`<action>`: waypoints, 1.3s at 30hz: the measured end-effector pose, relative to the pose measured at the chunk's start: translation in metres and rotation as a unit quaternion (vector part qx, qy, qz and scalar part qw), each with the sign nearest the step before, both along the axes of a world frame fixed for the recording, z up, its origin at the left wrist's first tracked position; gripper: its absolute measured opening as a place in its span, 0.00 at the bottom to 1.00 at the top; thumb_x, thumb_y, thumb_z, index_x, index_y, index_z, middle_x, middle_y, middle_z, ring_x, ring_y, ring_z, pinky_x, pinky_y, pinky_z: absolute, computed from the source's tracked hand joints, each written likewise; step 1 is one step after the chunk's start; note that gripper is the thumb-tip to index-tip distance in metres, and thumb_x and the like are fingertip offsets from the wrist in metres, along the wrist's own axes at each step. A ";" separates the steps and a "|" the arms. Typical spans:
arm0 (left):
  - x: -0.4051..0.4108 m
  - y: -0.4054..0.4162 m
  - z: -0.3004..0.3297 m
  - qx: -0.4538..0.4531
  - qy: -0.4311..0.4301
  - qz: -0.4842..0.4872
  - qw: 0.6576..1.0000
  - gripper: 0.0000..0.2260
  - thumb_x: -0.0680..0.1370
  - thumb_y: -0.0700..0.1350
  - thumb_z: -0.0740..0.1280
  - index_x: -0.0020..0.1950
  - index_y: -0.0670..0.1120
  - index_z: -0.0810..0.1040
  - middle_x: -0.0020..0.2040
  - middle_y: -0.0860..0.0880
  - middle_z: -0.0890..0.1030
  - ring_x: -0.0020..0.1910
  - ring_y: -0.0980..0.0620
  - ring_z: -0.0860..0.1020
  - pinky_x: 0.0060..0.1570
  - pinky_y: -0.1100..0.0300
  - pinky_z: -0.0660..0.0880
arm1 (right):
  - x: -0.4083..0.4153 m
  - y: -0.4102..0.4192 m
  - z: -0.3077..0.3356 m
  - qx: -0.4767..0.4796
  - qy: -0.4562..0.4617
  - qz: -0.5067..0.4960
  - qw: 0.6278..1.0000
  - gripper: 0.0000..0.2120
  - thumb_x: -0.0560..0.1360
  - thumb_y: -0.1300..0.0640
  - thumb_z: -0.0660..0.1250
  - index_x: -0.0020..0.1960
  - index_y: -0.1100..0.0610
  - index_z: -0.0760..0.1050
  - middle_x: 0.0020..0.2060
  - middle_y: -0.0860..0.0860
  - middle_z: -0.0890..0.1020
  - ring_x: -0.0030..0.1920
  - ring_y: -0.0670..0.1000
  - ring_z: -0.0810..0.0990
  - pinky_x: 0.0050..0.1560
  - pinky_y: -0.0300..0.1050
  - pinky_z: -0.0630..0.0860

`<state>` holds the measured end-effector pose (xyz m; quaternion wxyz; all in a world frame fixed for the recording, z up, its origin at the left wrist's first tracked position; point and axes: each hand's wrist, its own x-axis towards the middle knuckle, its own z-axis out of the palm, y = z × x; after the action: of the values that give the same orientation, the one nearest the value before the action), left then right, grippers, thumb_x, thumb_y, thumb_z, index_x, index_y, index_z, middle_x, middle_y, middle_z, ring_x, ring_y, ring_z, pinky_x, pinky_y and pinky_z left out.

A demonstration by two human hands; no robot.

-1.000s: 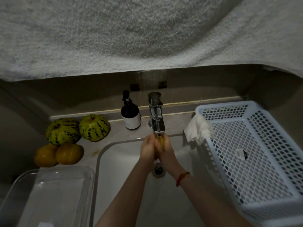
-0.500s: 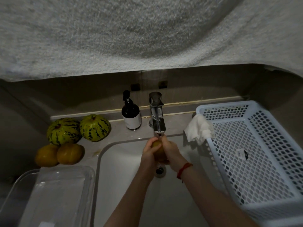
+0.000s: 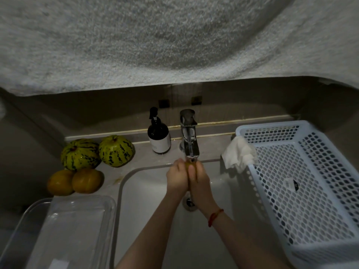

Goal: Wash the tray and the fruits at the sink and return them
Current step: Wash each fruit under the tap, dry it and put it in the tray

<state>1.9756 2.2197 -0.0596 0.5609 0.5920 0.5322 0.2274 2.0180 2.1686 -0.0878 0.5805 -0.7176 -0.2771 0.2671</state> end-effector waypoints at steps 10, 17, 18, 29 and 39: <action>-0.003 -0.019 -0.015 -0.102 -0.155 0.016 0.982 0.13 0.83 0.46 0.53 0.56 0.41 0.75 0.47 0.41 0.79 0.42 0.50 0.79 0.38 0.60 0.78 | 0.022 -0.005 0.002 -0.158 -0.057 0.046 0.985 0.14 0.79 0.47 0.58 0.48 0.55 0.76 0.38 0.52 0.80 0.40 0.51 0.82 0.40 0.44 0.81; -0.008 0.000 0.009 -0.339 -0.196 -0.037 0.920 0.20 0.81 0.55 0.56 0.66 0.43 0.71 0.61 0.38 0.77 0.53 0.43 0.78 0.44 0.51 0.77 | 0.009 -0.018 0.001 -0.079 -0.129 0.102 0.983 0.23 0.78 0.55 0.60 0.70 0.62 0.63 0.65 0.60 0.71 0.64 0.57 0.71 0.64 0.57 0.69; -0.007 -0.001 0.010 -0.338 -0.197 -0.034 0.920 0.20 0.81 0.54 0.57 0.67 0.42 0.70 0.62 0.37 0.76 0.53 0.43 0.78 0.44 0.51 0.76 | 0.008 -0.019 0.005 -0.090 -0.125 0.103 0.983 0.27 0.77 0.52 0.58 0.72 0.63 0.60 0.67 0.60 0.68 0.66 0.57 0.69 0.66 0.56 0.67; -0.002 -0.005 0.003 -0.409 -0.275 0.006 0.870 0.21 0.81 0.56 0.54 0.65 0.42 0.68 0.60 0.37 0.76 0.57 0.38 0.76 0.53 0.43 0.74 | 0.051 -0.023 0.047 -0.076 -0.131 0.025 0.988 0.11 0.79 0.63 0.60 0.57 0.63 0.79 0.49 0.58 0.82 0.50 0.53 0.79 0.45 0.27 0.67; 0.000 -0.003 0.009 -0.475 -0.292 0.082 0.826 0.11 0.80 0.51 0.60 0.55 0.43 0.70 0.50 0.39 0.73 0.62 0.36 0.71 0.55 0.38 0.69 | 0.069 -0.003 0.133 -0.047 -0.489 0.056 0.869 0.23 0.77 0.61 0.60 0.71 0.50 0.67 0.59 0.51 0.76 0.55 0.52 0.72 0.45 0.42 0.68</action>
<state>1.9755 2.2172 -0.0504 0.8814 0.1122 0.4324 0.1536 2.0868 2.1652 0.0457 0.3198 -0.7662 -0.5525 -0.0731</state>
